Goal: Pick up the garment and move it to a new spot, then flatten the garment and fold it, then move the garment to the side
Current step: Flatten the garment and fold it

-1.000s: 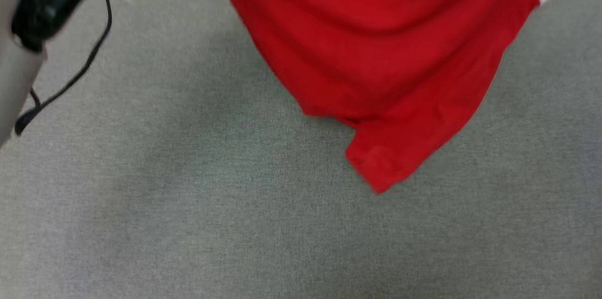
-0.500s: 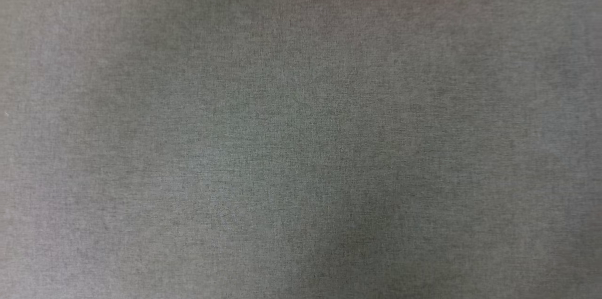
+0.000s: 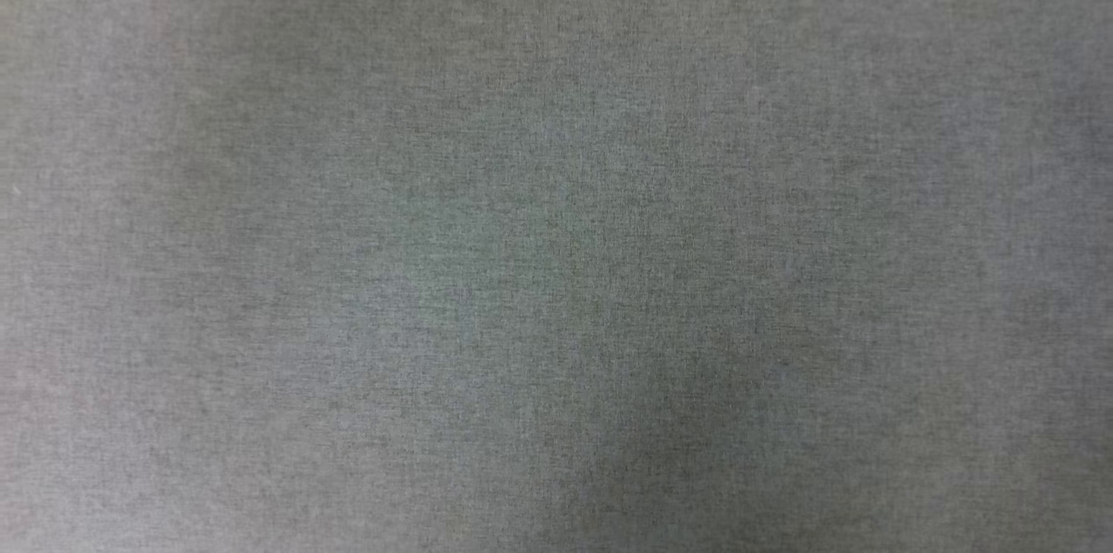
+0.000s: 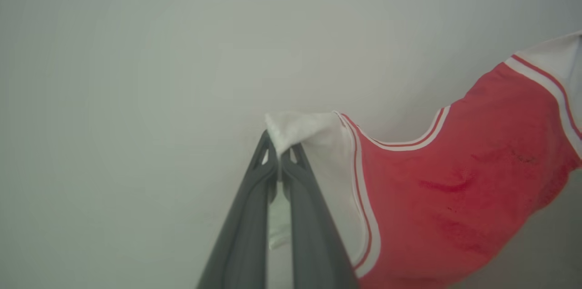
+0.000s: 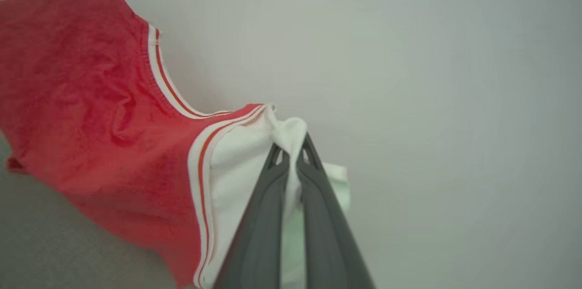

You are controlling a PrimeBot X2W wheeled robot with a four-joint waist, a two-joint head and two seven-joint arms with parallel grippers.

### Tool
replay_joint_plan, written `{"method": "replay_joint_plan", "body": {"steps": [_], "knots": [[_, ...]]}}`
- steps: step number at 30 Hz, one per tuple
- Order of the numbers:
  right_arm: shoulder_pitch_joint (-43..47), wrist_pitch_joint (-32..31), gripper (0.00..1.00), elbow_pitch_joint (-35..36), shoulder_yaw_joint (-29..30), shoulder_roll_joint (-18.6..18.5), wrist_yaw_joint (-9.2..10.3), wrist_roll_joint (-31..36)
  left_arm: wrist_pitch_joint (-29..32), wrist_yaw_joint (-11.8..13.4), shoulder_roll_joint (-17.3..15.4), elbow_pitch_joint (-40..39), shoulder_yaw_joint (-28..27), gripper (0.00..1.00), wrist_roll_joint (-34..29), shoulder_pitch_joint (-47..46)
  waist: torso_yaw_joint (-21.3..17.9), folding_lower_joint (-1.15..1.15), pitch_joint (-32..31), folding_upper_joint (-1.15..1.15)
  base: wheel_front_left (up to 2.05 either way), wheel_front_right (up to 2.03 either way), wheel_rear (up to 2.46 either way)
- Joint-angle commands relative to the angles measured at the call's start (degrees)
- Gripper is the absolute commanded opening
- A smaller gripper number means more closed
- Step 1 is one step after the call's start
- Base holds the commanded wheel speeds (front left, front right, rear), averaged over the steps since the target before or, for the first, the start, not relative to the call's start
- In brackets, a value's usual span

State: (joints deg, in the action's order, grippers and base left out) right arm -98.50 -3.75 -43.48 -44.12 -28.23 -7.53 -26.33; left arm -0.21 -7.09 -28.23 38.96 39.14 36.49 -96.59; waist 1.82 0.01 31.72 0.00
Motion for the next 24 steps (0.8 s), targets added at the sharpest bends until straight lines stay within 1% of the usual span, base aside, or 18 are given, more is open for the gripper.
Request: {"method": "replay_joint_plan", "body": {"steps": [1,3,7,9,13,19,24], "knots": [[0.95,0.7,0.0,-0.24,-0.18,0.36,0.08,-0.3,-0.76,-0.13,-0.07,0.21,0.07,0.0,0.43,1.33,-0.05,-0.01,-0.53,0.0,0.0,0.0,0.0],[4.79,2.82,0.0,-1.01,-1.11,1.15,0.08,-1.3,-2.79,-0.23,0.21,1.02,0.48,0.0,1.98,5.38,-0.16,-0.01,-1.65,0.0,0.0,0.0,0.0],[12.47,5.96,0.0,-1.76,-3.55,2.48,0.08,-3.2,-6.2,-0.26,-0.37,1.34,1.47,0.0,4.41,14.07,-0.51,-0.01,-4.36,0.0,0.0,0.0,0.0],[16.54,7.32,0.0,-1.67,-5.32,2.58,0.08,-3.84,-7.51,-0.29,-0.55,0.82,2.25,0.0,5.49,19.08,-0.51,-0.01,-6.0,0.0,0.0,0.0,0.0],[24.86,9.54,0.0,-1.53,-8.83,1.61,0.08,-5.37,-9.59,-0.15,-1.43,-1.03,3.52,0.0,7.47,30.37,-0.63,-0.01,-9.55,0.0,0.0,0.0,0.0],[36.85,12.62,0.0,0.02,-12.12,-0.52,0.08,-8.9,-11.4,3.07,-4.52,-6.55,3.55,0.0,11.44,48.09,-1.51,-0.01,-14.98,0.0,0.0,0.0,0.0],[46.63,13.98,0.0,2.71,-13.64,-3.72,0.08,-11.16,-12.29,6.93,-8.27,-13.0,2.84,0.0,14.84,62.26,-2.13,-0.01,-19.55,0.0,0.0,0.0,0.0]]}}
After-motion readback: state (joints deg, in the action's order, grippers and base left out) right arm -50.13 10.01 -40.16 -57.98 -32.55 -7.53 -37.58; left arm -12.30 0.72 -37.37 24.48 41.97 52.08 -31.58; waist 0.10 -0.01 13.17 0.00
